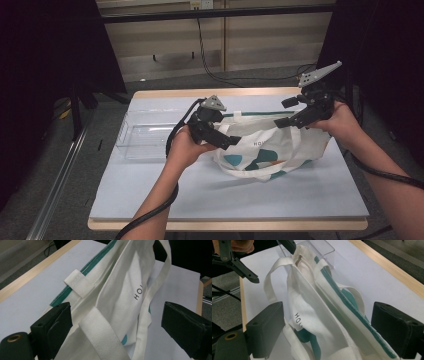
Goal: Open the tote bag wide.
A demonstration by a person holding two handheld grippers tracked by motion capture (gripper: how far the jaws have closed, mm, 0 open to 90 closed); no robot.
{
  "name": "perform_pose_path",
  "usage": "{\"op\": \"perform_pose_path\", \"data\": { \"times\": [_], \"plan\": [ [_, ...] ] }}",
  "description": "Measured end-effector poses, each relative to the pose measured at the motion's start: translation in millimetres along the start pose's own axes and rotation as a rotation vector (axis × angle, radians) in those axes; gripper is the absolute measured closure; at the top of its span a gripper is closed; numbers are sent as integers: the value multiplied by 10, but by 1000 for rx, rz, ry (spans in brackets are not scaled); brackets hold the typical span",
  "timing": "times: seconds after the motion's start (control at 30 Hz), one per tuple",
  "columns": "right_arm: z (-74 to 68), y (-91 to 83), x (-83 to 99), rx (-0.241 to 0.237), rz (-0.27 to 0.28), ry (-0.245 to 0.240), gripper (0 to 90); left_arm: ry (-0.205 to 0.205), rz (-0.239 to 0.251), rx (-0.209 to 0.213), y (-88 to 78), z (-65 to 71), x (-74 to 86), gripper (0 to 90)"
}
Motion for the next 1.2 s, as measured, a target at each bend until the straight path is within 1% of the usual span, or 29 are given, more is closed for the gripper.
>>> {"op": "perform_pose_path", "data": {
  "times": [0.03, 0.1, 0.13, 0.17, 0.23, 0.27, 0.3, 0.37, 0.4, 0.53, 0.57, 0.67, 0.7, 0.73, 0.77, 0.8, 0.9, 0.97, 1.0, 1.1, 1.13, 1.2],
  "plan": [
    [11, 12, -4, -1, 4, 1, 112, -8, -7, 4, 14, -2, 1, 97],
    [39, 21, -14, 7, -2, 2, 112, 2, -16, -2, 45, -17, 2, 104],
    [56, 26, -21, 6, -3, 4, 112, -8, -18, 3, 54, -16, 4, 114],
    [66, 28, -26, 8, -3, 4, 112, -7, -22, 5, 62, -18, 6, 124],
    [93, 29, -36, 20, -5, 6, 112, -9, -3, 21, 76, -28, 9, 151],
    [106, 30, -39, 22, -6, 12, 112, -11, -4, 24, 80, -32, 9, 157],
    [121, 33, -41, 24, -5, 12, 112, -9, -8, 17, 83, -33, 8, 161],
    [150, 39, -40, 31, -8, 18, 118, -6, -2, 22, 99, -35, 6, 183],
    [163, 40, -38, 39, -10, 17, 120, -11, 0, 23, 107, -30, 5, 188],
    [219, 58, -21, 63, -13, 21, 134, 1, -4, 32, 138, -19, -8, 226],
    [232, 63, -13, 58, -8, 20, 149, 2, -4, 37, 141, -16, -8, 242],
    [253, 72, 4, 74, -2, -7, 196, 10, -6, 44, 156, -2, -10, 298],
    [253, 72, 4, 74, -2, -7, 196, 18, -16, 45, 152, -2, -11, 298],
    [256, 74, 7, 70, 0, -8, 213, 16, -17, 47, 152, 4, -9, 320],
    [260, 75, 9, 74, -2, -11, 226, 14, -10, 51, 160, 10, -7, 340],
    [264, 77, 11, 78, -1, -12, 235, 18, -15, 53, 159, 10, -5, 351],
    [272, 81, 16, 81, -5, -14, 287, 34, -30, 65, 157, 14, 5, 407],
    [270, 95, 20, 73, -8, -21, 334, 37, -26, 65, 161, 25, 13, 442],
    [261, 105, 23, 75, -13, -27, 353, 45, -31, 63, 156, 26, 17, 465],
    [237, 149, 36, 69, -39, -49, 403, 52, -34, 67, 146, 32, 28, 519],
    [230, 158, 38, 65, -45, -48, 409, 49, -30, 68, 147, 36, 34, 536],
    [218, 190, 44, 59, -53, -48, 418, 57, -34, 73, 138, 36, 43, 567]
  ]
}}
Point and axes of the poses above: each handheld gripper's, and its own axes: y roughly forward along the jaws, x roughly out of its underside, z roughly to its right, the point moved 2 cm from there along y, roughly forward along the jaws, and after that the axes turned 8 degrees about x, right-handed, at the moved point
